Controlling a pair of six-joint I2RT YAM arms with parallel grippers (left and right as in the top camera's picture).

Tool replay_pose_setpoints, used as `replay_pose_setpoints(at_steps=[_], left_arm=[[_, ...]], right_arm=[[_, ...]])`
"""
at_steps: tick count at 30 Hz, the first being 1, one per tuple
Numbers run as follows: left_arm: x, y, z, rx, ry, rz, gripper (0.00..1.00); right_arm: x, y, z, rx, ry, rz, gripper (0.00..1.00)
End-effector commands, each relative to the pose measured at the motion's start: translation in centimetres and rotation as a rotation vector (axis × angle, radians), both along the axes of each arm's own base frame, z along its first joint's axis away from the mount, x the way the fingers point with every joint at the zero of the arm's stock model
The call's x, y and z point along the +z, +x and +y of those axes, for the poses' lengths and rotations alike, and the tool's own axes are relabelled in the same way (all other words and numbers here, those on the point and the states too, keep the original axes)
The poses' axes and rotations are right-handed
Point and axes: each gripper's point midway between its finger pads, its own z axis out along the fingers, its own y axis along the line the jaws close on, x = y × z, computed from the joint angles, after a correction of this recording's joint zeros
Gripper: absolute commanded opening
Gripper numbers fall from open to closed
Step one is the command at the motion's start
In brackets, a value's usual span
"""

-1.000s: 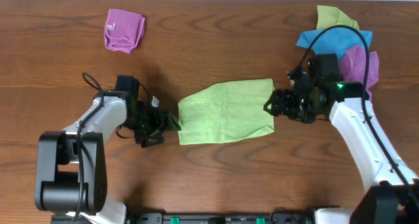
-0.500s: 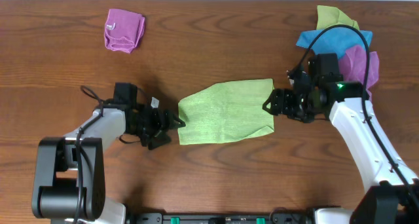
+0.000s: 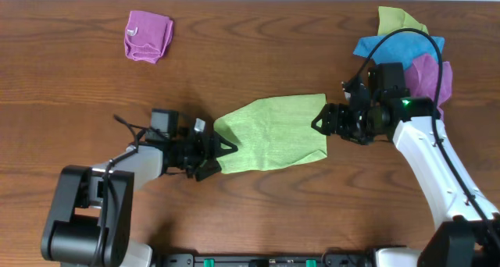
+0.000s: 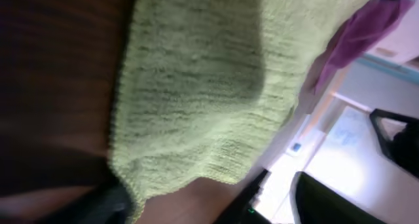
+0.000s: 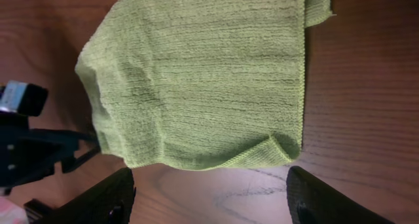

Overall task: Fold the cloth
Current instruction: 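Hold both corners and stretch the cloth between the grippers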

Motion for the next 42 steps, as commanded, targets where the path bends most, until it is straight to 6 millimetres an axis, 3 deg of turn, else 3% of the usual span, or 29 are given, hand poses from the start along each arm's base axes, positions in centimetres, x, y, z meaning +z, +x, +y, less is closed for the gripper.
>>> replay_pose_setpoints(at_steps=[1, 3, 5, 8, 10, 16, 21, 27, 30, 32, 37, 42], left_arm=[[-6.2, -2.2, 2.9, 0.06, 0.299, 0.086, 0.6], [-6.5, -2.2, 2.9, 0.053, 0.339, 0.067, 0.48], [-6.8, -2.2, 3.0, 0.045, 0.366, 0.057, 0.46], [-6.8, -2.3, 2.7, 0.006, 0.376, 0.019, 0.56], [-7.0, -2.3, 2.7, -0.001, 0.398, 0.011, 0.71], [-7.5, -2.8, 3.3, 0.007, 0.445, 0.036, 0.75], [-7.7, -2.1, 3.7, 0.029, 0.475, 0.01, 0.48], [-8.8, -1.9, 3.1, 0.015, 0.473, 0.0, 0.34], [-9.7, -2.3, 2.7, 0.001, 0.448, 0.02, 0.2], [-10.4, -2.7, 2.3, -0.012, 0.426, 0.041, 0.06], [-10.7, -2.8, 1.7, -0.036, 0.387, 0.04, 0.06], [-8.4, -2.2, 1.6, -0.106, 0.332, -0.037, 0.06]], right_arm=[[0.6, -0.2, 0.7, 0.002, 0.034, -0.002, 0.74], [0.6, -0.3, 0.9, 0.005, 0.044, -0.001, 0.74], [0.8, -0.3, 1.1, 0.009, 0.056, 0.0, 0.74], [0.8, -0.3, 1.1, 0.01, 0.059, 0.0, 0.74], [0.8, -0.3, 1.1, 0.01, 0.059, 0.0, 0.74], [0.7, -0.6, 1.1, 0.01, 0.058, 0.011, 0.73], [0.7, -0.6, 1.1, 0.01, 0.058, 0.012, 0.73], [0.7, -0.6, 1.1, 0.01, 0.058, 0.015, 0.73], [0.6, -0.8, 1.1, 0.01, 0.057, 0.023, 0.73], [0.6, -1.0, 1.1, 0.014, 0.056, 0.031, 0.73], [0.5, -1.1, 1.1, 0.019, 0.046, 0.033, 0.73], [-0.4, -0.9, -0.3, 0.022, -0.075, 0.011, 0.73]])
